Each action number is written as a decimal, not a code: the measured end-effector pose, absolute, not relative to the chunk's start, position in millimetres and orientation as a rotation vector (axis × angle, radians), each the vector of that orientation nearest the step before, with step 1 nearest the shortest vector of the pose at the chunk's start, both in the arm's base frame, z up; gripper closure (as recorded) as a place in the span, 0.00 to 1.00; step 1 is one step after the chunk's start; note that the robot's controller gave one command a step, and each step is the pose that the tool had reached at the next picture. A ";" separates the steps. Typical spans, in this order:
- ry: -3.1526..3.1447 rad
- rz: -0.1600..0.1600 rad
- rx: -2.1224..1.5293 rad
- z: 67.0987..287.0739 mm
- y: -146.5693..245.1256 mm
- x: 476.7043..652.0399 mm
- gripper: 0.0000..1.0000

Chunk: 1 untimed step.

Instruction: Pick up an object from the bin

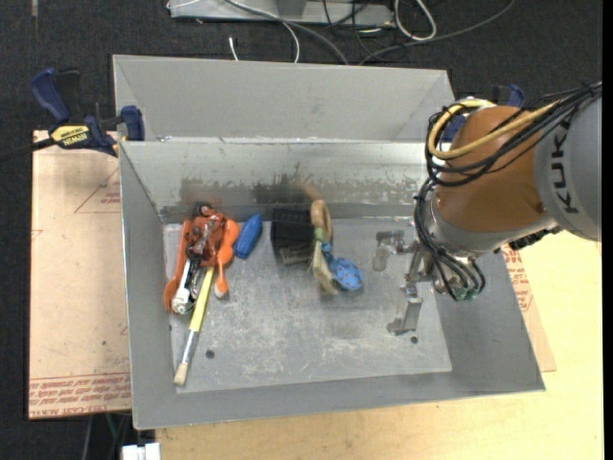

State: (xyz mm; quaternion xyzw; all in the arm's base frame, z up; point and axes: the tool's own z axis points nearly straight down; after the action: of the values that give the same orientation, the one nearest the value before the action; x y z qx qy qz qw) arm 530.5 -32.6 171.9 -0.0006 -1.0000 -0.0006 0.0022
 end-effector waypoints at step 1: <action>-3.142 -0.001 0.000 173.8 -32.5 532.0 0.00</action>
Offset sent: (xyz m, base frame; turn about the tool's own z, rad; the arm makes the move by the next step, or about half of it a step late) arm 0.0848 0.0079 -0.1019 0.1223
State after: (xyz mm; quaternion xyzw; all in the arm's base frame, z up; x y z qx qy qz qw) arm 532.0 -32.5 173.8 0.0000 -1.0000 -0.0004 -0.0004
